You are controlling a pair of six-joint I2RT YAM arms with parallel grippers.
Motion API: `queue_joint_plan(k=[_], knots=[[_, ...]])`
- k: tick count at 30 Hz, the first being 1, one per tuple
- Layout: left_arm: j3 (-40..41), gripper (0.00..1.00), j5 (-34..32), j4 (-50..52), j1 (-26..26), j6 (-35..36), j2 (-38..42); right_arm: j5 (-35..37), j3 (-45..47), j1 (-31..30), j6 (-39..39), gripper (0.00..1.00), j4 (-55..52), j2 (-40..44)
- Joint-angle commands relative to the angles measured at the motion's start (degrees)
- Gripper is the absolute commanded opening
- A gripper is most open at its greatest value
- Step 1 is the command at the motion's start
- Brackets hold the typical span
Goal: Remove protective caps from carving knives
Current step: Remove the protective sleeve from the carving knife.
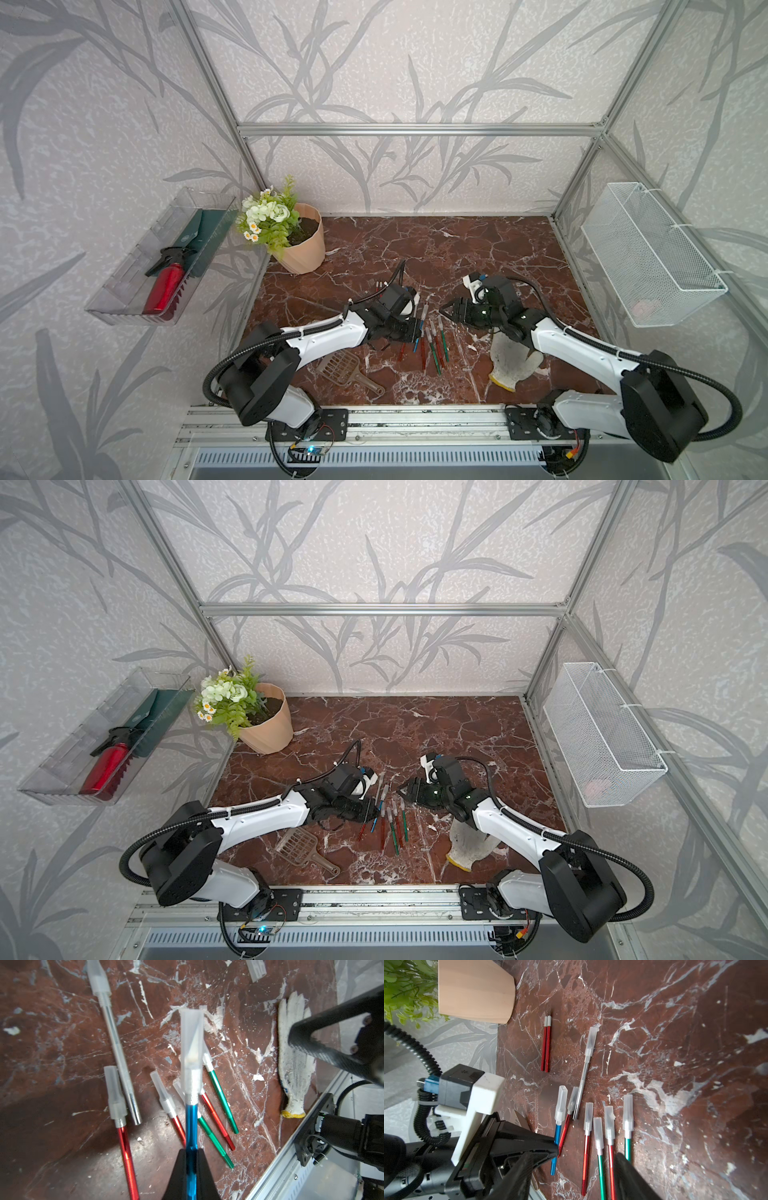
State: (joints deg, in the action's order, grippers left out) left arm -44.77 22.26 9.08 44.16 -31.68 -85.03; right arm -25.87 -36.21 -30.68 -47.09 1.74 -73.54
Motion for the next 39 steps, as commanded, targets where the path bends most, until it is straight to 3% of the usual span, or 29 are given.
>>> queue_joint_plan(k=[1, 13, 39], knots=[[0.63, 0.07, 2.86, -4.41, 0.38, -0.83, 0.37, -2.64, -2.77, 0.21, -0.72, 0.56, 4.42, -2.34], [0.66, 0.06, 2.52, -3.89, 0.46, -0.88, 0.79, -3.4, -4.0, 0.22, -2.04, 0.42, 9.25, -8.26], [0.91, 0.06, 2.44, -4.29, 0.41, -1.17, 1.24, -4.35, -4.78, 0.19, -3.2, 0.25, 12.57, -12.57]])
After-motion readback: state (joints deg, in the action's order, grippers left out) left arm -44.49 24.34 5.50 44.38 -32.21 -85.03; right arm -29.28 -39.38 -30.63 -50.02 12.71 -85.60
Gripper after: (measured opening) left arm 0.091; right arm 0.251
